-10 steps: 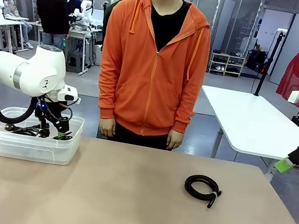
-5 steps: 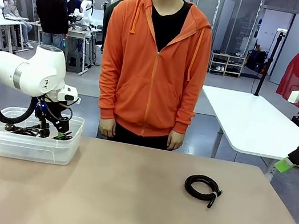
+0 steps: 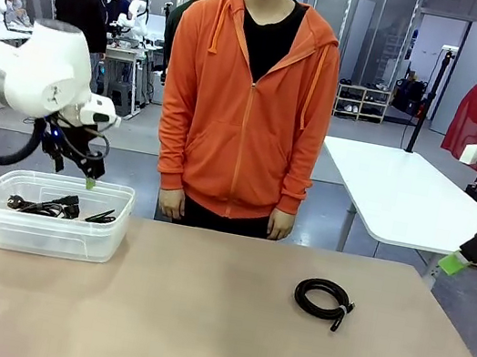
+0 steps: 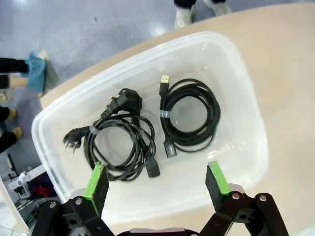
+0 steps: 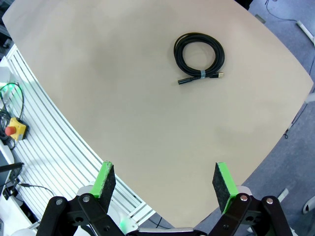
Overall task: Organize and store the cables.
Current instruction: Place the USB Extension Cable into the Organizing box.
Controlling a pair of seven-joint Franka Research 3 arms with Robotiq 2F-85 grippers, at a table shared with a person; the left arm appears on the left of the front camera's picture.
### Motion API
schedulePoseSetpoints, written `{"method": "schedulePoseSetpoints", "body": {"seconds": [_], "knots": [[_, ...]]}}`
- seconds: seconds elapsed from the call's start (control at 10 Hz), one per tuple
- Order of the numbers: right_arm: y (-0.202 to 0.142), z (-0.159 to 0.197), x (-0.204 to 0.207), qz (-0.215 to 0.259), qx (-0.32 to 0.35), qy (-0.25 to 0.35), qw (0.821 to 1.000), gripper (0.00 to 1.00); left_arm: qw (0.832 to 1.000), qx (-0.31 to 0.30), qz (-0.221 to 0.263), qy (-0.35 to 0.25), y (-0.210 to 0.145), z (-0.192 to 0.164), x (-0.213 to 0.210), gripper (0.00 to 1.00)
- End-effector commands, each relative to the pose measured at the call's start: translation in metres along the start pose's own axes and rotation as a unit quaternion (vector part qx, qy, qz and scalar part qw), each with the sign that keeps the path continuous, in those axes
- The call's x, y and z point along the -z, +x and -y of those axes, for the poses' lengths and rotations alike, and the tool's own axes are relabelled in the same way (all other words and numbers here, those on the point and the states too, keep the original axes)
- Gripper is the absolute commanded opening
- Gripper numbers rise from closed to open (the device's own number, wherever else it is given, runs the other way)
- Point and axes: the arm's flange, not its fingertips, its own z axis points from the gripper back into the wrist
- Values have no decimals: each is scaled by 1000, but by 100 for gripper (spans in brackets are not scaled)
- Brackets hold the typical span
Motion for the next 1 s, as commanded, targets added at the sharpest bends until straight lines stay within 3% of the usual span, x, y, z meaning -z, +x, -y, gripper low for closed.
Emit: {"method": "schedulePoseSetpoints", "body": {"seconds": [0.0,0.2,0.5,0.9], "knots": [[0,-1,0,-4,2,-2,1000,100,998,23,43,-27,-29,15,-46,100],[0,-1,0,-4,2,-2,1000,100,998,9,29,-57,-54,27,-89,100],[0,-1,0,-4,2,-2,1000,100,989,24,59,-132,-101,50,-132,100],[0,-1,0,-4,2,-2,1000,100,986,54,116,-104,-184,96,-173,100]]}}
